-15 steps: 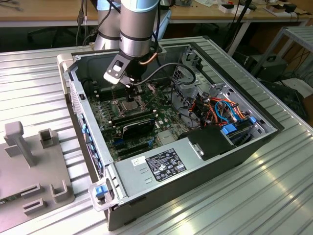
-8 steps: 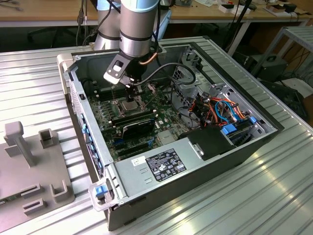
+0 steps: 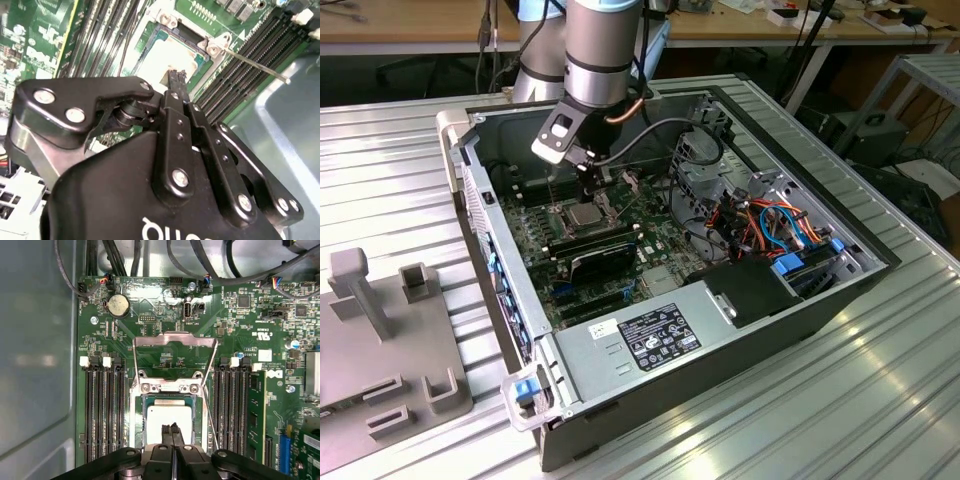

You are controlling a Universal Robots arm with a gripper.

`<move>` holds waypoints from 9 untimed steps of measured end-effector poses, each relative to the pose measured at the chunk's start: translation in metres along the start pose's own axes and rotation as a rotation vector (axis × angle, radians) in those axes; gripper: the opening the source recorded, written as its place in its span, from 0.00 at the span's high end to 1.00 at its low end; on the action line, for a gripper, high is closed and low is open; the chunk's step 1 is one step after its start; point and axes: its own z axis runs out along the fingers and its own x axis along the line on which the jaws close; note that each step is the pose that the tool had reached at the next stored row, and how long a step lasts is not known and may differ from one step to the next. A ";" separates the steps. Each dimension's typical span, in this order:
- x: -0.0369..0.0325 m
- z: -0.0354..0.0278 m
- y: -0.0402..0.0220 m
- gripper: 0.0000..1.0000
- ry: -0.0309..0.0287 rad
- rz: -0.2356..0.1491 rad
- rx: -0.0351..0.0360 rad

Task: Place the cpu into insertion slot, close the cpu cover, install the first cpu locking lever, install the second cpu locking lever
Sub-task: 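Close the cpu cover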

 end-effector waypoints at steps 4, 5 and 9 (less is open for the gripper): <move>0.0005 -0.0053 0.0027 0.89 -0.0032 0.000 0.0001; 0.0005 -0.0051 0.0059 0.89 -0.0031 0.000 0.0000; 0.0008 -0.0044 0.0184 0.89 -0.0031 0.000 0.0000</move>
